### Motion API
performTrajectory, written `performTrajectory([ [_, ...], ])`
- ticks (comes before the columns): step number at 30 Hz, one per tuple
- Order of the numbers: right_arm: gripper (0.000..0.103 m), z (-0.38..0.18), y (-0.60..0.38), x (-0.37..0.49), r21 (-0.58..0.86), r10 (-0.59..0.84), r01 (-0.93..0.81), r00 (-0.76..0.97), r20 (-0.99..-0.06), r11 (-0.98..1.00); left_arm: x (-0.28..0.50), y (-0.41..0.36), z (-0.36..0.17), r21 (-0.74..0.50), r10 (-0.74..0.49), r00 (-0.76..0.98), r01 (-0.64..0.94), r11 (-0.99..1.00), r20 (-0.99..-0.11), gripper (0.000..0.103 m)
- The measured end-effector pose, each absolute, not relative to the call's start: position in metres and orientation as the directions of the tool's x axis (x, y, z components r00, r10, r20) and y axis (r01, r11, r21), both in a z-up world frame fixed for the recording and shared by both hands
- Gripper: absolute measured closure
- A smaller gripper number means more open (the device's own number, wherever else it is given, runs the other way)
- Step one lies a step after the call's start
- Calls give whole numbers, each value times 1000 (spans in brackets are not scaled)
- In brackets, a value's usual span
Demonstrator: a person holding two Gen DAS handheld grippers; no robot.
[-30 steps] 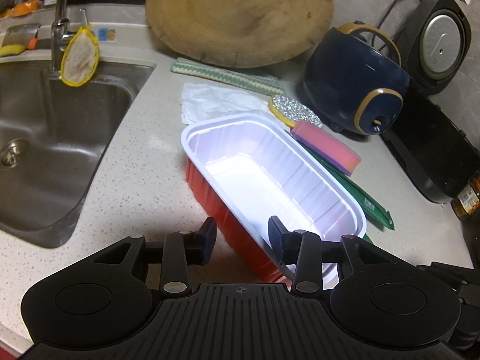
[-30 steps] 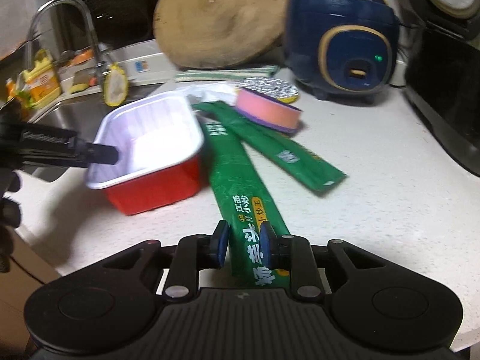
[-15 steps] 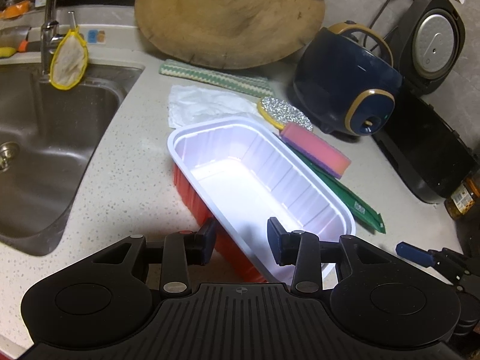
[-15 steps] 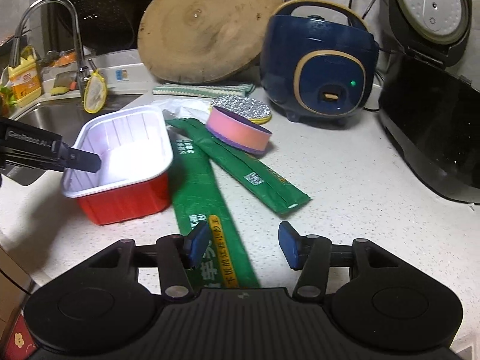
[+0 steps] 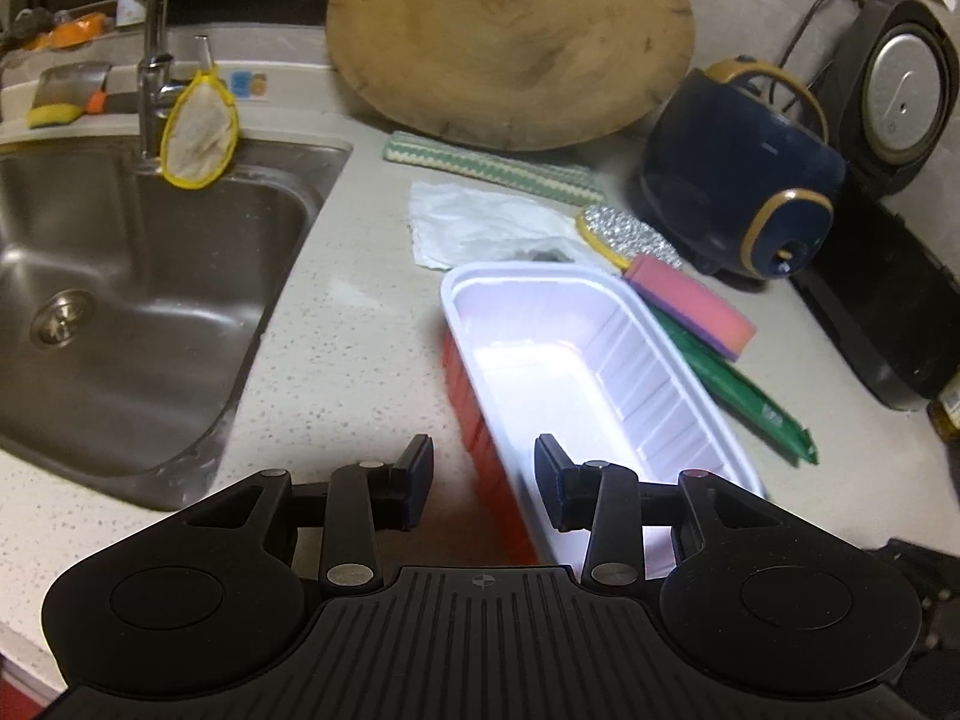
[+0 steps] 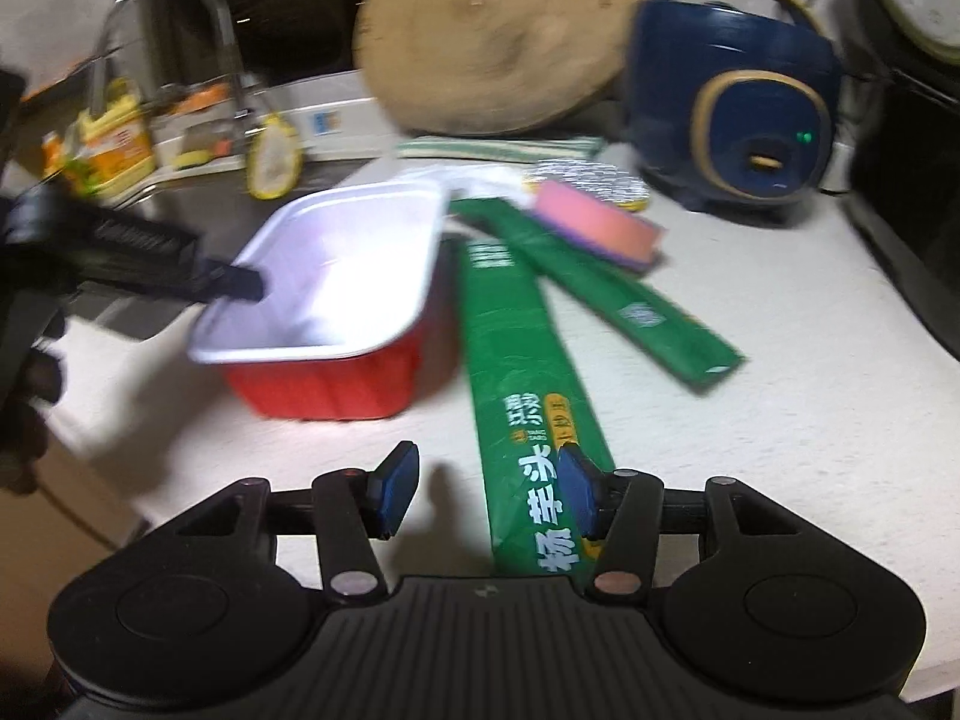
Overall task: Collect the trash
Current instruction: 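Close the right gripper on the green packet while the left gripper grips the tray rim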
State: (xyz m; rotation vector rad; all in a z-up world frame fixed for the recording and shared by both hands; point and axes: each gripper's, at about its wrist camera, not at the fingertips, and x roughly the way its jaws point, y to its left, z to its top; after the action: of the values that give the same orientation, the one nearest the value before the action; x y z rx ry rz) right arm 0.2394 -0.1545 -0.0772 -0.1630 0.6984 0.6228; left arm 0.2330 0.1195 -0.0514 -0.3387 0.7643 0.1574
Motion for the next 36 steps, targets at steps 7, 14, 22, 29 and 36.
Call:
performTrajectory([
  [7, 52, -72, -155, 239, 18, 471, -591, 624, -624, 807, 240, 111, -47, -231, 18, 721, -245, 942, -693, 62],
  [14, 52, -69, -170, 250, 18, 446, -554, 651, -614, 832, 258, 107, -54, -210, 35, 706, -257, 943, -707, 62],
  [22, 50, -73, -176, 260, 20, 425, -531, 655, -625, 847, 268, 108, -67, -213, 33, 685, -271, 939, -728, 78],
  [29, 50, -75, -164, 267, 23, 444, -557, 636, -631, 830, 253, 116, -63, -202, 41, 672, -280, 938, -740, 83],
  [36, 50, -81, -142, 279, 26, 470, -592, 612, -636, 806, 231, 131, -61, -256, 13, 675, -297, 920, -738, 83],
])
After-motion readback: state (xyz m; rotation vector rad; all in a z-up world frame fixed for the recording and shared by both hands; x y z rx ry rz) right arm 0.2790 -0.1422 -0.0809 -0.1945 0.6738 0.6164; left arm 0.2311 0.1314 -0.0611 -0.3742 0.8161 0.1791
